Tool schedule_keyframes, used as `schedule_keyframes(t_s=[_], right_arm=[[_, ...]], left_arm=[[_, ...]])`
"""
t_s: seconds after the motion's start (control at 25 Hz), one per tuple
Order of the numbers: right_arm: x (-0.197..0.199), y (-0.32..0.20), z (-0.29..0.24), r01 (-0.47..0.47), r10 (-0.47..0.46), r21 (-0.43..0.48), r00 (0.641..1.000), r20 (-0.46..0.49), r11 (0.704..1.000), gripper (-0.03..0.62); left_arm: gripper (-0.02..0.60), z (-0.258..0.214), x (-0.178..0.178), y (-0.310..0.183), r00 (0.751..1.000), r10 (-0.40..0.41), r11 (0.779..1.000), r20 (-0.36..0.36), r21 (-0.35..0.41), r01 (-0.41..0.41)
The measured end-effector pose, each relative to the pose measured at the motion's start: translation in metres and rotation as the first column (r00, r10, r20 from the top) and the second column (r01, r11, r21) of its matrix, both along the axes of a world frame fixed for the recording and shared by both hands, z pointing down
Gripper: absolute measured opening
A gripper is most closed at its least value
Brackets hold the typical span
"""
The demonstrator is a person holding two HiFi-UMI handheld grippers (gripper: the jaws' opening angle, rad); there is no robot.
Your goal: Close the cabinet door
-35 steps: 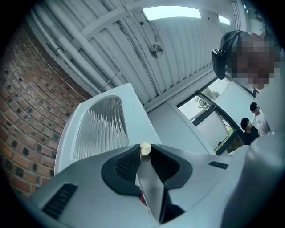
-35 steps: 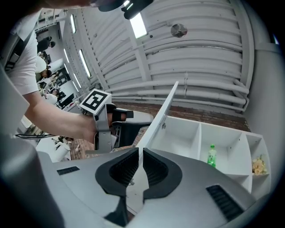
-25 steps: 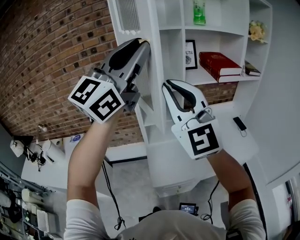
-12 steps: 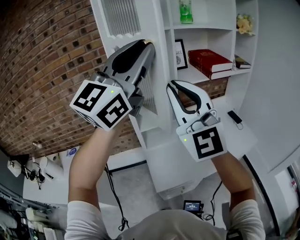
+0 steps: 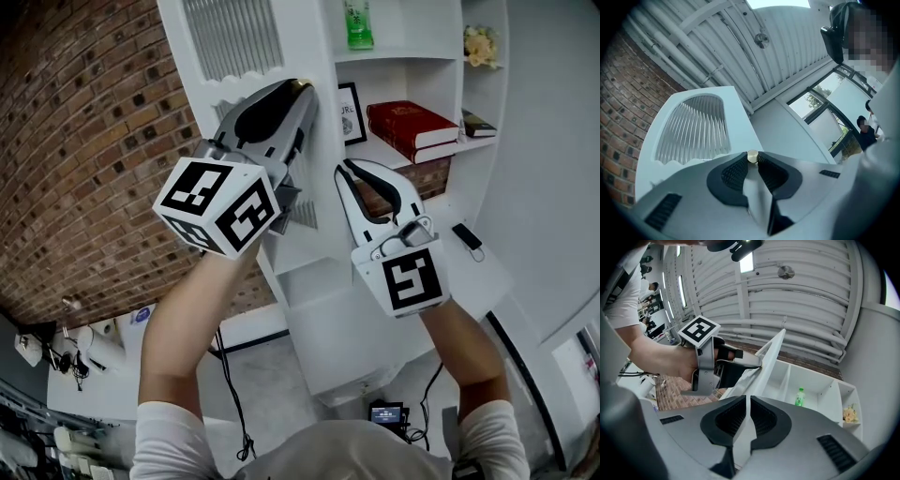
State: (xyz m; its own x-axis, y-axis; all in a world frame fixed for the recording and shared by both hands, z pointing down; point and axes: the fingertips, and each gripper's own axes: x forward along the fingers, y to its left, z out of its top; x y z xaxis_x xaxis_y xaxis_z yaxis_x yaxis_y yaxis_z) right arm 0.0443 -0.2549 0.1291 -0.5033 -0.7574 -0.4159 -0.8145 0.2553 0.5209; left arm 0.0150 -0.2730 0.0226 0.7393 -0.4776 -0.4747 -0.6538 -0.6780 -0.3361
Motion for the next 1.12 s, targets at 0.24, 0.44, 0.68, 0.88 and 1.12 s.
schedule_keyframes(t_s=[0.24,0.44,0.68,0.88,1.12], right_arm=[[0.023,-0.026,0.009,0.055,-0.055,-0.014,0.998,-0.014,0.998,0.032],[0.031,-0.049,0.008,0.102,-0.103,-0.018,0.994,-0.033,0.995,0.032],[0.044,-0.078,0.007,0.142,-0.142,-0.024,0.989,-0.029,0.990,0.032],[0.053,-0.105,0.010,0.174,-0.175,-0.019,0.984,-0.025,0.984,0.032],[0.059,-0.129,0.013,0.196,-0.196,-0.029,0.981,-0.010,0.980,0.032]], left_arm=[[0.075,0.001,0.023,-0.023,0.998,-0.065,0.998,0.005,0.000,0.065],[0.075,0.000,0.035,-0.043,0.991,-0.132,0.991,0.026,0.004,0.132],[0.075,-0.001,0.049,-0.072,0.980,-0.197,0.980,0.034,-0.002,0.197],[0.075,0.000,0.058,-0.093,0.969,-0.244,0.970,0.041,-0.001,0.244],[0.077,-0.001,0.065,-0.111,0.959,-0.278,0.960,0.049,-0.002,0.279]])
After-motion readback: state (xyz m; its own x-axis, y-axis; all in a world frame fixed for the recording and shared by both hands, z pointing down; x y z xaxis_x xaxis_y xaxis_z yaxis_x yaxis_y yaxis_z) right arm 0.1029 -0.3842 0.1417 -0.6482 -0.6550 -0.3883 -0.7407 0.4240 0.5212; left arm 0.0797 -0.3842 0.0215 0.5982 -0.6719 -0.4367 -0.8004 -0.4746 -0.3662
